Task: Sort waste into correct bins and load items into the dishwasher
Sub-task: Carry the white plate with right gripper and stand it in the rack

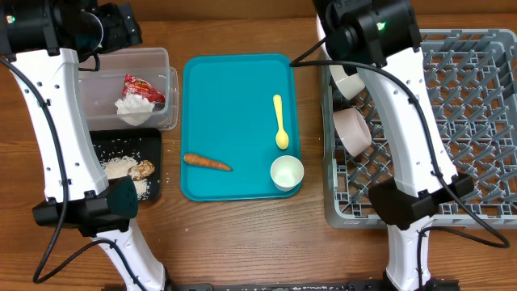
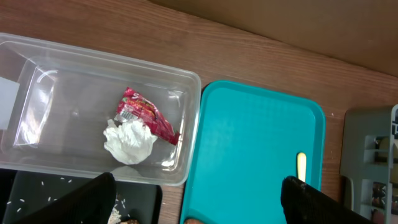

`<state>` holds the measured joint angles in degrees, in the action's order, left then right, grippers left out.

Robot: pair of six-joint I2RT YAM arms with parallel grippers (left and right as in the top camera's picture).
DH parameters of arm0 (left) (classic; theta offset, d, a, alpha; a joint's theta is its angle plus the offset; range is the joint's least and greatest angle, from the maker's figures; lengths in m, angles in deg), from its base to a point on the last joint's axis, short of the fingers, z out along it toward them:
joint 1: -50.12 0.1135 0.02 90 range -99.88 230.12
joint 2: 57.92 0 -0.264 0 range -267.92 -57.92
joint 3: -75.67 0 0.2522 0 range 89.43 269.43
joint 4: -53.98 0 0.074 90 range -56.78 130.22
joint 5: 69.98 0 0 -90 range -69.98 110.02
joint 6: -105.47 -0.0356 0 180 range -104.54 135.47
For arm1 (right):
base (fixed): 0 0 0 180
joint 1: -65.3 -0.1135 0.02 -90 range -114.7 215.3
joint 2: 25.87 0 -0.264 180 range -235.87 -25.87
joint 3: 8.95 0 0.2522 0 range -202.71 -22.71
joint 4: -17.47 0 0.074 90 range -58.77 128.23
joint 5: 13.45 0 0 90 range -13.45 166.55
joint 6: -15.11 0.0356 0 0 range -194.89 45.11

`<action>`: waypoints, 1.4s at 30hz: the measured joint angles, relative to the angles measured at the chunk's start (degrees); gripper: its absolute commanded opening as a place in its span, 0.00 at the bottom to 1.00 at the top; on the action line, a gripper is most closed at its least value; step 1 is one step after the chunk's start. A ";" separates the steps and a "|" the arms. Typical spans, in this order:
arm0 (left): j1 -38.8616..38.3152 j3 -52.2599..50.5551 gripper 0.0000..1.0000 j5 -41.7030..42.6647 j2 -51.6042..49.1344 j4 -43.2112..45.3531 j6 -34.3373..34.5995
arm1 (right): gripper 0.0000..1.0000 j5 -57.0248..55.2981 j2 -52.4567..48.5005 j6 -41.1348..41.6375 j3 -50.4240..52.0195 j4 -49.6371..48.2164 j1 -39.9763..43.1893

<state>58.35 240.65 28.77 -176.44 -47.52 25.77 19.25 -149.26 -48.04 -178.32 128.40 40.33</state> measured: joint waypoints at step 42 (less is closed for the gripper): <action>0.00 0.02 0.89 -3.26 0.00 1.73 0.50 | 0.44 1.57 -0.09 -16.37 37.24 -29.94 17.46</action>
<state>58.35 240.67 25.51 -176.44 -45.80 26.27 20.83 -149.35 -64.41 -141.08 98.45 57.79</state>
